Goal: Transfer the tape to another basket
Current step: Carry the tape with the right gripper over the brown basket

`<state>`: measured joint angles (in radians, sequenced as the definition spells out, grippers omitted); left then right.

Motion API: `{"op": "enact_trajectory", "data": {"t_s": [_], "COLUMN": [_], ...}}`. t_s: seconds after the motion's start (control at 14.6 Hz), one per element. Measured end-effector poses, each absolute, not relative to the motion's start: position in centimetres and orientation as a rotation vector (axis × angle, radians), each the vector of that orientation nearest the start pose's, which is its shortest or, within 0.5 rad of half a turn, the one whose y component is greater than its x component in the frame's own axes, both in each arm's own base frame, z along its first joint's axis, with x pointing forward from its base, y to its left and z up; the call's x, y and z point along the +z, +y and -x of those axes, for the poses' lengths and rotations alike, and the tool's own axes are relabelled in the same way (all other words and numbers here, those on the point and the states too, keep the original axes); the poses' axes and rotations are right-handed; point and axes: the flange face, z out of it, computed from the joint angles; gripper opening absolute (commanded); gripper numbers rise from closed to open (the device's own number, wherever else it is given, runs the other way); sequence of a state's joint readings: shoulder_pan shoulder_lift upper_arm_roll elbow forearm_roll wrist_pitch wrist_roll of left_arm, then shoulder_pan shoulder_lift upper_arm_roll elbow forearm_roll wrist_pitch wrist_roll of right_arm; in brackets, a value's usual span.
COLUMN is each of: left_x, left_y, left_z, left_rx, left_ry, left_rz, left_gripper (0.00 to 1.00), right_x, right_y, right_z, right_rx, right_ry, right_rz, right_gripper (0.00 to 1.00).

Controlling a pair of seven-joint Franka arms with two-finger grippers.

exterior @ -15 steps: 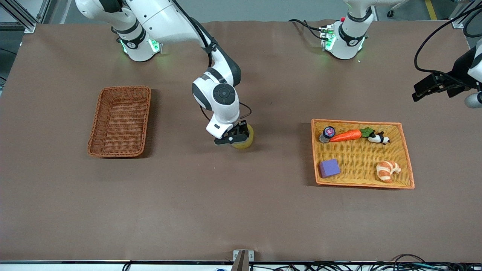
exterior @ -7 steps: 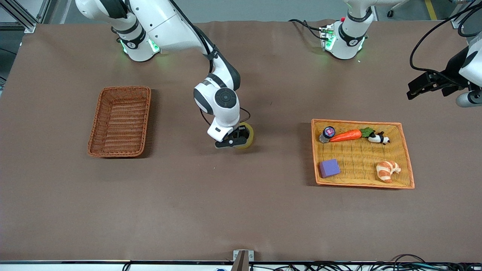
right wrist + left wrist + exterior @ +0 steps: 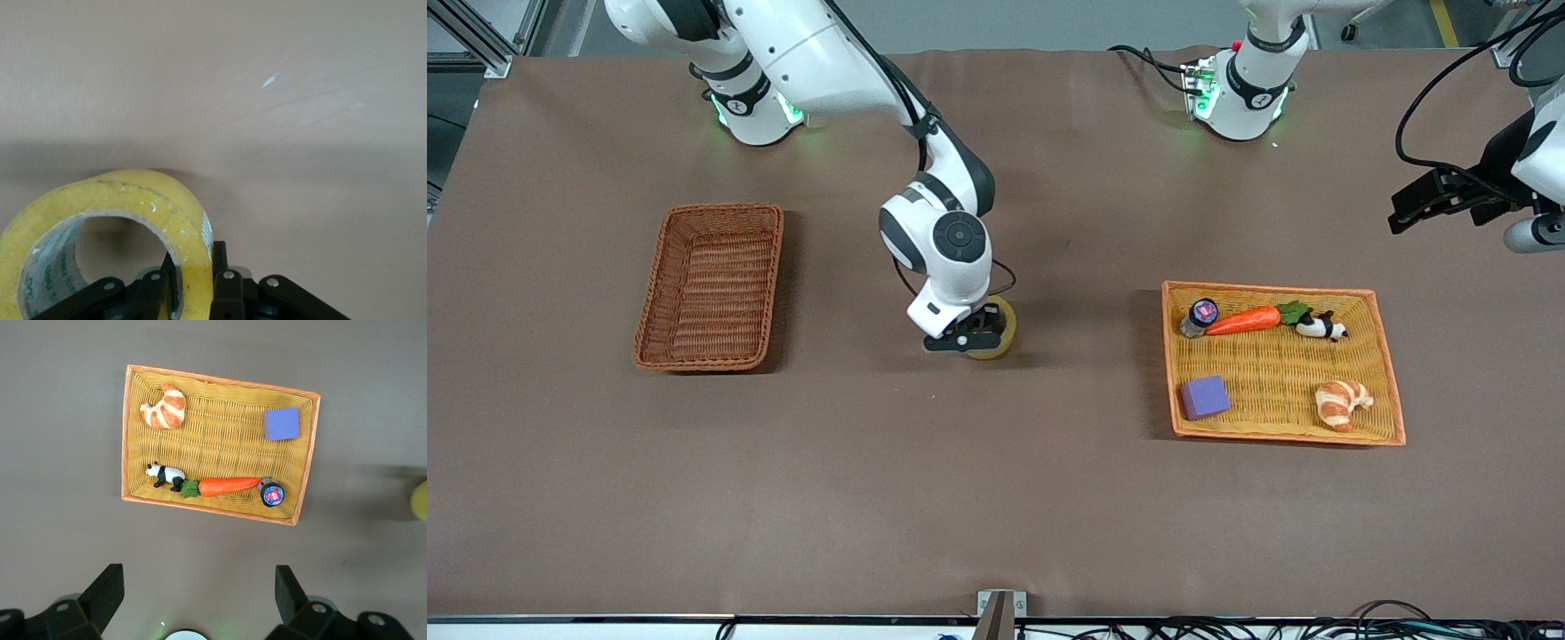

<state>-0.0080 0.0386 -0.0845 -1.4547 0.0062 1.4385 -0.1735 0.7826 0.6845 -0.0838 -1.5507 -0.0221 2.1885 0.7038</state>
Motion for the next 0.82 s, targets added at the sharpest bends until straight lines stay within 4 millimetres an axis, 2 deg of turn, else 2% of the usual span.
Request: {"op": "enact_trajectory", "data": {"t_s": [0.14,0.2,0.34,0.41,0.48,0.61,0.68,0.82], "left_x": [64.6,64.5,64.5,64.5,64.5,64.5,64.5,64.5], "left_y": [-4.9,-4.9,-4.9,-4.9,-4.8,-4.8,-4.8,-4.8], "left_z": [-55.1,-55.1,-55.1,-55.1,-55.1,-55.1,-55.1,-55.1], "left_rx": [0.087,0.088,0.089,0.089,0.09,0.09,0.09,0.09], "left_ry": [-0.128,-0.128,-0.129,-0.13,-0.13,-0.131,-0.131,-0.131], "left_rz": [3.127,3.127,3.127,3.127,3.127,3.127,3.127,3.127], "left_gripper": [1.0,1.0,1.0,1.0,1.0,1.0,1.0,1.0], "right_x": [30.6,34.1,40.1,42.1,43.3,43.4,42.9,40.9], "right_y": [42.1,39.4,32.4,27.9,23.2,14.4,10.6,4.9], "right_z": [-55.4,-56.5,-58.5,-59.3,-59.9,-59.9,-59.4,-57.7], "right_rx": [0.003,0.022,0.079,0.107,0.129,0.187,0.216,0.216], "right_ry": [0.04,0.047,0.005,-0.032,-0.069,-0.144,-0.175,-0.234], "right_rz": [3.23,3.232,3.237,3.233,3.224,3.203,3.191,3.165], "right_gripper": [0.0,0.0,0.0,0.0,0.0,0.0,0.0,0.0]}}
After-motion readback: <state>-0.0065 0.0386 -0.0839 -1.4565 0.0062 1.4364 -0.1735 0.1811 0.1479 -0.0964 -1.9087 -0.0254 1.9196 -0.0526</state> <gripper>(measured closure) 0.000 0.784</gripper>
